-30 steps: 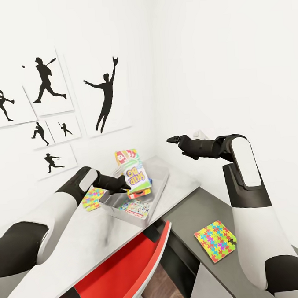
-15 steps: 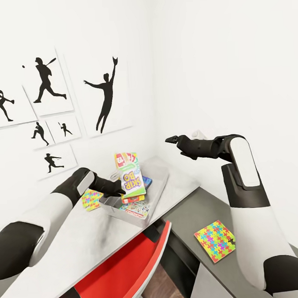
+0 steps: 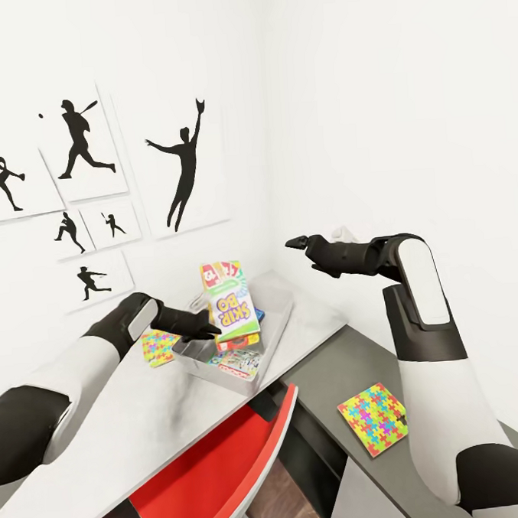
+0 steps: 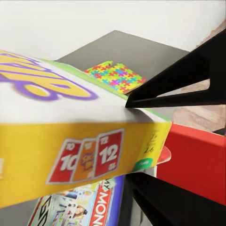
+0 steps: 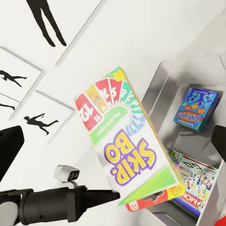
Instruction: Put all the toys in the child's room - the three board games (two on the bed and one on the table), the two jigsaw puzzles on the table, and the tennis ball on the table - inside the toy box on the table in the child's room.
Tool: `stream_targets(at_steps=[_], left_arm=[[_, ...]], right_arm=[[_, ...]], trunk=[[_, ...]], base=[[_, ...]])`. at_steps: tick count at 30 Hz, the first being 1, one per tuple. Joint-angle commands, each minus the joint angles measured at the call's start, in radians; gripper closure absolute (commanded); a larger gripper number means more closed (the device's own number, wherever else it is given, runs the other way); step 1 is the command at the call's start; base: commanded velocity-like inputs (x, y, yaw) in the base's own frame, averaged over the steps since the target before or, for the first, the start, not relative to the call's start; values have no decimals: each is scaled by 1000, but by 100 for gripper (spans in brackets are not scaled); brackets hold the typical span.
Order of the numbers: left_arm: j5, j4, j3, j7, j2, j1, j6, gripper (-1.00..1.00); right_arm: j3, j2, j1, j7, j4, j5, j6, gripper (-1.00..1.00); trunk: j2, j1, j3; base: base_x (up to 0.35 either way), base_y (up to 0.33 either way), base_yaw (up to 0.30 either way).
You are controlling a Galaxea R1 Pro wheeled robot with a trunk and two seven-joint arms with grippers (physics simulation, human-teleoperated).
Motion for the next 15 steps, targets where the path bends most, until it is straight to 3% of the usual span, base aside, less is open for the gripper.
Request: stream_targets(at_steps=[1,6,15], left_arm=[[-18,0,-6,-22,2,-1,0,100],[-68,0,-8,-44,4,-1,0,100],[-83,0,-15,-44,-1,-1,-7,100]], right_arm=[[0,1,-1,-10,-1,-9,2,-100],[0,2,-1,-10,-1,-9,2,-100],[0,2,-1,-10,-1,-10,1,-100]], trunk=[[-2,1,-2],[-2,1,-2],[-2,1,-2]], base=[[0,0,0],[0,0,0],[0,0,0]])
